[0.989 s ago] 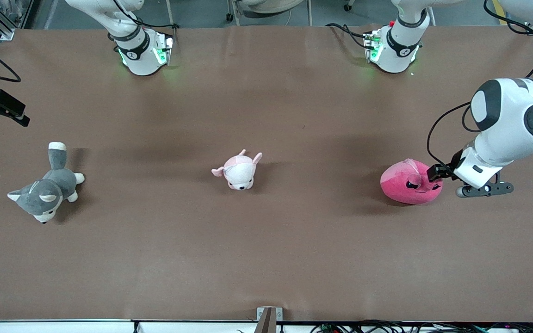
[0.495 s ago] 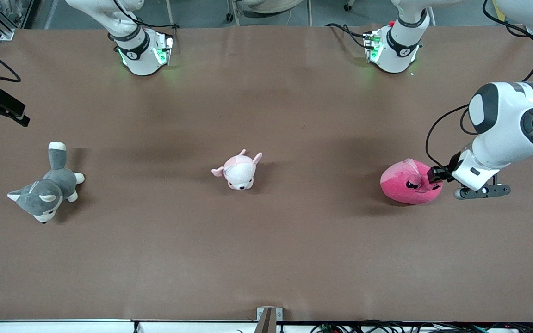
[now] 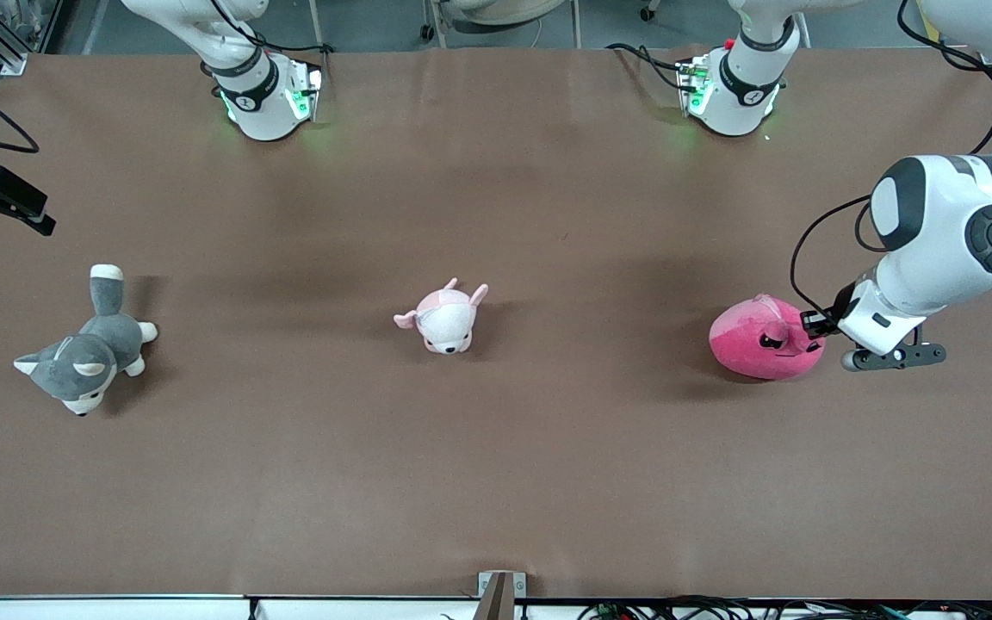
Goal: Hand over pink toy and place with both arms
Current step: 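Lift the pig with the left gripper and carry it toward the bunny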
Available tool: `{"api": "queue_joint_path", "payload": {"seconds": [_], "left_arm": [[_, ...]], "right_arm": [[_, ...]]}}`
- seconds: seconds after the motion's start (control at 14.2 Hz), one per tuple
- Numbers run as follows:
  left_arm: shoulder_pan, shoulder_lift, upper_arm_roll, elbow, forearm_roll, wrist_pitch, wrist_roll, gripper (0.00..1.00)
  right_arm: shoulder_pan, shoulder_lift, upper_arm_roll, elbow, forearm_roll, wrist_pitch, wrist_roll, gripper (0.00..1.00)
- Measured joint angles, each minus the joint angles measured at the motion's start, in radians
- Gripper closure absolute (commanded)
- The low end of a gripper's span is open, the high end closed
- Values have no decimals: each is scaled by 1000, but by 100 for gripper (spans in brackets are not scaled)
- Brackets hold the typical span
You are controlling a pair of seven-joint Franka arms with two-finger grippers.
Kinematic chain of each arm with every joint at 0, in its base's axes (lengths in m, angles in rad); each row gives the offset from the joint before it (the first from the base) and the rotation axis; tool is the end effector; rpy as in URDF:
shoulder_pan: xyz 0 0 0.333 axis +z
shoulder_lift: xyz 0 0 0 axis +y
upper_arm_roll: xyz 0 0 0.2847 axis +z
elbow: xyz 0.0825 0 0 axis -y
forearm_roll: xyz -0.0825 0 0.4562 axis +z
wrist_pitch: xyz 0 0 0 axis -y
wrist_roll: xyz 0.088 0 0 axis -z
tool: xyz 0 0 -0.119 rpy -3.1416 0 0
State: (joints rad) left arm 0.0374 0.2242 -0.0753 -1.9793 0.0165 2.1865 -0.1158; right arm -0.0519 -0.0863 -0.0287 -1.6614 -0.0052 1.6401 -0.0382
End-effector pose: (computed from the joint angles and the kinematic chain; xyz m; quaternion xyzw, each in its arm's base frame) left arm 0.6460 -0.0236 0.2689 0.9994 0.0350 -0.0083 0.0010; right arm 0.6077 -0.0502 0.5912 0.9992 -0.0211 0.0323 0.0033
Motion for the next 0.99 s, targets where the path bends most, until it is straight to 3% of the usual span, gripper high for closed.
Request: {"api": "queue_joint_path", "payload": {"seconds": [0.21,0.42,0.64,0.78,0.99], "left_arm": [[-1,-20,-6,21,-10,-49,0,100],[-4,-83,-21,100,-149,-240,0,100],[-19,-118,-33,214,-199,-429,-9,100],[-29,-119,-79,269,-204,-470,-92,100],[-43,-114,-197,317,-205,-471,-315,100]], "right_arm": [[0,0,0,0,0,-1,0,0],[0,0,0,0,0,-1,1,0],[0,0,2,1,15,-1,2,0],[1,0,5,1,74,0,2,3],[7,0,11,2,168,1,2,19]]}}
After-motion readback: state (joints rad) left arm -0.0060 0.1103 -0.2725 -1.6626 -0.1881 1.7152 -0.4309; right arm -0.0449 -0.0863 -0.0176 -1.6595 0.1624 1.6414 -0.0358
